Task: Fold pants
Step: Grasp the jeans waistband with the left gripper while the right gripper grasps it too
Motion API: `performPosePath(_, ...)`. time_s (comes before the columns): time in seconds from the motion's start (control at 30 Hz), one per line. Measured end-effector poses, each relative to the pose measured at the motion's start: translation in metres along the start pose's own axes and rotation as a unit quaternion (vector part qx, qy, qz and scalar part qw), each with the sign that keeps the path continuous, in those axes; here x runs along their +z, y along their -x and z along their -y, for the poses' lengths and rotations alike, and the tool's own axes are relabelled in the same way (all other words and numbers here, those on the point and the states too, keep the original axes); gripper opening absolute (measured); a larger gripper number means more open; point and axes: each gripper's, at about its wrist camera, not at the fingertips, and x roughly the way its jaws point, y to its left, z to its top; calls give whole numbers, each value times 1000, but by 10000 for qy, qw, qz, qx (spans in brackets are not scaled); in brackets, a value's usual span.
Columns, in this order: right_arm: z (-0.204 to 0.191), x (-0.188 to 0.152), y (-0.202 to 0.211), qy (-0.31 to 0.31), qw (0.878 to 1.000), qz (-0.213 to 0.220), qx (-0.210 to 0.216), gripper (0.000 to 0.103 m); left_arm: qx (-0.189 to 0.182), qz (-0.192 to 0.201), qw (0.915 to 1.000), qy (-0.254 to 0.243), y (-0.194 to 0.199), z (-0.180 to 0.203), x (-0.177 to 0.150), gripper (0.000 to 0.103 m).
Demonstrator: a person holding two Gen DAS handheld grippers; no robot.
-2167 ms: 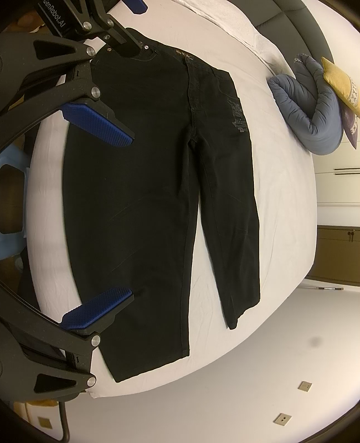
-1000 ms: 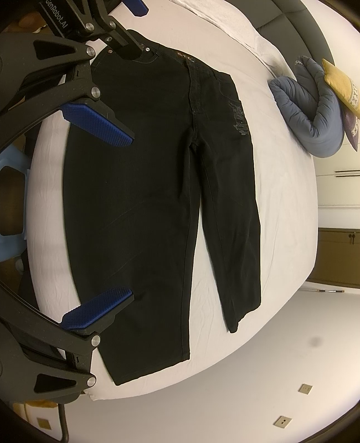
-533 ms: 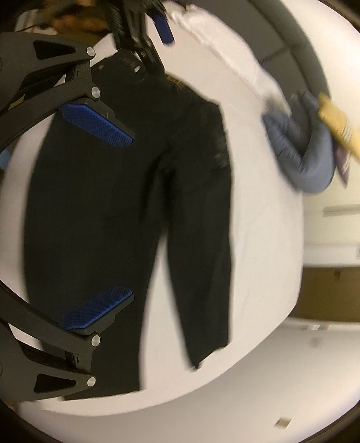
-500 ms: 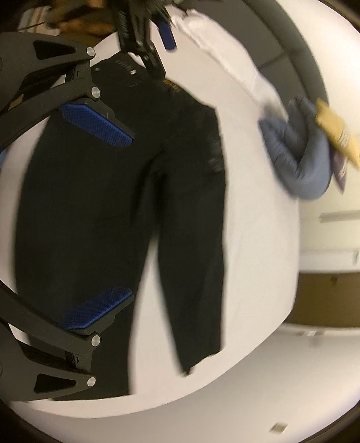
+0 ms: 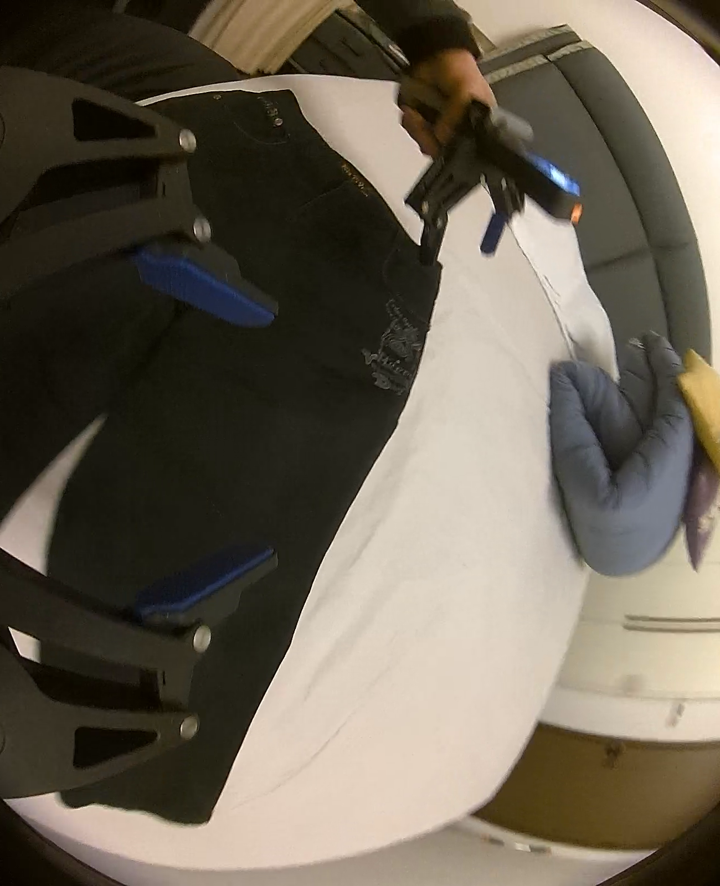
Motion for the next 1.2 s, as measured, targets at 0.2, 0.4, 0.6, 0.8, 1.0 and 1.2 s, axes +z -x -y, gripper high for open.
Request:
performPosePath(0.2,30,14,-41,386,9981,-212,425,67,-430,-560,9973,-191,-55,-22,14,92)
performPosePath(0.4,36,21,-61,598,9955,-232,692,63,-624,-731,9952,-188,-74,-37,16,83)
performPosePath(0.6,25,31,-74,692,9931,-359,877,53,-915,-931,9914,-109,-87,-51,20,50)
performPosePath(0.8,23,55,-109,926,9895,-633,908,45,-710,-688,9937,-529,-71,-28,11,13)
performPosePath(1.0,16,86,-141,1287,9819,-861,1092,45,-297,68,9973,-662,-30,-14,-17,12)
performPosePath(1.2,-2,113,-177,1633,9716,-1235,1186,43,196,591,9930,-1004,-5,13,-37,12)
